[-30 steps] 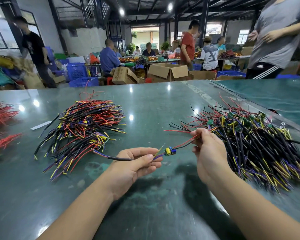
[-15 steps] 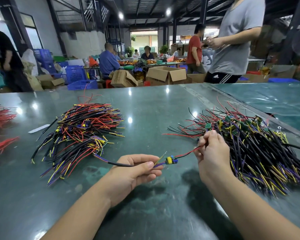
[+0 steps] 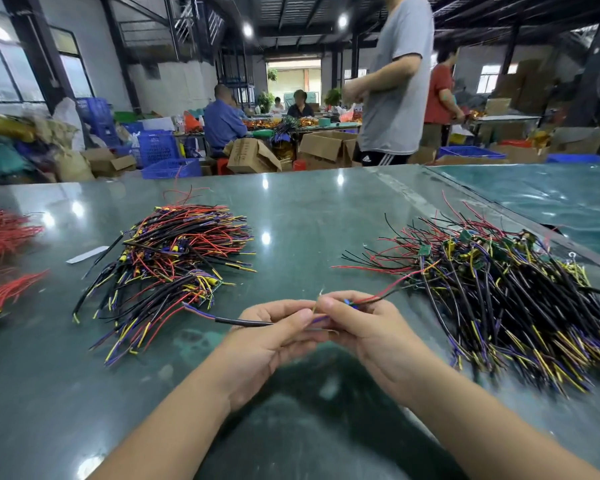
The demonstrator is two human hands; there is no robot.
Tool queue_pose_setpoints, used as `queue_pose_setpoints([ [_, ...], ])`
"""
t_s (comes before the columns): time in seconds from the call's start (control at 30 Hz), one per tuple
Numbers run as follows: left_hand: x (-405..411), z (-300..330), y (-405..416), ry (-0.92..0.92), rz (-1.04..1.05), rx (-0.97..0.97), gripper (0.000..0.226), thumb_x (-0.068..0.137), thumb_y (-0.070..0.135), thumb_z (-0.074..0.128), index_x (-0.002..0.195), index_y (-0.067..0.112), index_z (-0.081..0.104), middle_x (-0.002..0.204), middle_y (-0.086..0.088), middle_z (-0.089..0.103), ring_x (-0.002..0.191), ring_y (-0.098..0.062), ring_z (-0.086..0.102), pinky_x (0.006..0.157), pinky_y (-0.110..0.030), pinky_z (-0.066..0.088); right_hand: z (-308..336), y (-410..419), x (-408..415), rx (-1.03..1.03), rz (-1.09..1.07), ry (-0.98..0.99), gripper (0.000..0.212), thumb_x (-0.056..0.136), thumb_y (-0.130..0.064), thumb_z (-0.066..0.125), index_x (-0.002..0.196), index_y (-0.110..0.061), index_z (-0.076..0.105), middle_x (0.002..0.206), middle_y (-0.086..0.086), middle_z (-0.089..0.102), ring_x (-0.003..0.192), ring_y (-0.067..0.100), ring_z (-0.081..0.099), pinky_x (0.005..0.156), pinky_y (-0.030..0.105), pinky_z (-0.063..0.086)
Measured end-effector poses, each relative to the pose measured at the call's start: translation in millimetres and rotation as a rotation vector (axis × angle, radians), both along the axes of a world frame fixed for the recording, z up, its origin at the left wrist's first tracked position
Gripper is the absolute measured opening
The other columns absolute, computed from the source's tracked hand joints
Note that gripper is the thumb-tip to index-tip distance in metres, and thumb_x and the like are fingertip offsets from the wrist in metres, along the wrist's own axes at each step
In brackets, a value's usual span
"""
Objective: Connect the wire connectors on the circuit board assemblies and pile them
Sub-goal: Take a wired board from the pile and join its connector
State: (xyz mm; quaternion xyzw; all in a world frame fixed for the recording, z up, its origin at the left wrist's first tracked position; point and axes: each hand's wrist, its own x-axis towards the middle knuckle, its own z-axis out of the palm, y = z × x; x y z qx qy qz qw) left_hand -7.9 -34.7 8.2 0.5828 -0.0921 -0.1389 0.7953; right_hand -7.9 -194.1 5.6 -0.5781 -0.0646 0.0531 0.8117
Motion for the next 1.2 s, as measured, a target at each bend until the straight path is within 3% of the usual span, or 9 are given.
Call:
queue_pose_setpoints([
  [0.07, 1, 0, 0, -0.019, 0.011, 0.014, 0.03, 0.072, 0.025, 0.069, 0.099, 0.013, 0.075, 0.103, -0.013, 0.072, 0.086, -0.02, 0.072, 0.066, -0.02, 0.054, 0, -2, 1, -0.001, -0.033, -0.014, 0.017, 0.08, -0.016, 0.066, 0.092, -0.004, 0.065, 0.088, 0.017, 0.068, 0.086, 0.026, 0.064, 0.088, 0.042, 0.051],
  [0.13, 2, 0, 0, -0.015, 0.076, 0.002, 0.028, 0.068, 0.024, 0.071, 0.093, 0.012, 0.076, 0.098, -0.014, 0.073, 0.082, -0.019, 0.072, 0.065, -0.02, 0.054, 1, -4, 3, -0.007, -0.038, -0.001, 0.006, 0.084, -0.016, 0.063, 0.086, -0.012, 0.066, 0.085, 0.009, 0.07, 0.084, 0.019, 0.066, 0.075, 0.026, 0.053],
  [0.2, 4, 0, 1, -0.002, 0.156, -0.015, 0.022, 0.065, 0.021, 0.072, 0.084, 0.01, 0.077, 0.089, -0.013, 0.074, 0.075, -0.017, 0.072, 0.062, -0.019, 0.054, 2, -6, 4, 0.008, -0.064, 0.042, 0.002, 0.085, -0.018, 0.064, 0.085, -0.016, 0.065, 0.08, 0.003, 0.071, 0.076, 0.013, 0.067, 0.064, 0.019, 0.052],
  [0.4, 2, 0, 2, -0.007, 0.202, -0.016, 0.022, 0.064, 0.017, 0.071, 0.084, 0.007, 0.072, 0.081, -0.017, 0.073, 0.067, -0.018, 0.071, 0.058, -0.019, 0.054, 4, -7, 2, 0.081, -0.01, 0.103, 0.024, 0.064, -0.011, 0.071, 0.086, -0.005, 0.064, 0.07, 0.007, 0.068, 0.062, 0.013, 0.067, 0.06, 0.02, 0.054],
  [0.5, 1, 2, 0, -0.005, 0.193, -0.045, 0.014, 0.065, 0.018, 0.071, 0.076, 0.011, 0.075, 0.083, -0.018, 0.073, 0.067, -0.018, 0.071, 0.058, -0.019, 0.054, 5, -6, 2, 0.108, -0.004, 0.104, 0.018, 0.068, -0.001, 0.07, 0.085, -0.003, 0.064, 0.069, 0.008, 0.069, 0.064, 0.015, 0.069, 0.062, 0.02, 0.055],
  [0.7, 1, 10, -2, 0.111, 0.143, -0.232, 0.015, 0.071, 0.011, 0.064, 0.082, 0.006, 0.073, 0.076, -0.015, 0.072, 0.059, -0.014, 0.069, 0.051, -0.017, 0.054, 12, -5, -1, 0.297, 0.06, 0.128, 0.035, 0.061, -0.001, 0.069, 0.095, 0.0, 0.062, 0.076, 0.013, 0.072, 0.064, 0.015, 0.07, 0.057, 0.018, 0.055],
  [0.83, -1, 14, -3, 0.09, 0.094, -0.275, 0.016, 0.072, 0.012, 0.063, 0.078, 0.011, 0.078, 0.077, -0.013, 0.073, 0.06, -0.012, 0.069, 0.052, -0.016, 0.054, 17, -7, -2, 0.349, 0.126, 0.119, 0.035, 0.063, -0.002, 0.068, 0.097, -0.002, 0.061, 0.077, 0.011, 0.072, 0.065, 0.013, 0.07, 0.06, 0.018, 0.056],
  [1.03, -1, 7, -5, 0.006, 0.221, -0.228, 0.011, 0.067, 0.007, 0.066, 0.072, 0.009, 0.076, 0.079, -0.015, 0.073, 0.064, -0.017, 0.071, 0.056, -0.018, 0.055, 13, -4, -3, 0.308, 0.041, 0.184, 0.035, 0.063, -0.004, 0.069, 0.096, -0.001, 0.061, 0.07, 0.008, 0.069, 0.062, 0.012, 0.068, 0.062, 0.019, 0.057],
  [1.2, 2, 6, -7, 0.03, 0.254, -0.278, 0.01, 0.069, 0.007, 0.066, 0.075, 0.006, 0.074, 0.081, -0.016, 0.073, 0.066, -0.018, 0.071, 0.056, -0.019, 0.055, 12, -1, -3, 0.338, -0.044, 0.155, 0.019, 0.079, 0.006, 0.062, 0.096, -0.003, 0.059, 0.068, 0.005, 0.067, 0.06, 0.011, 0.068, 0.058, 0.017, 0.055],
])
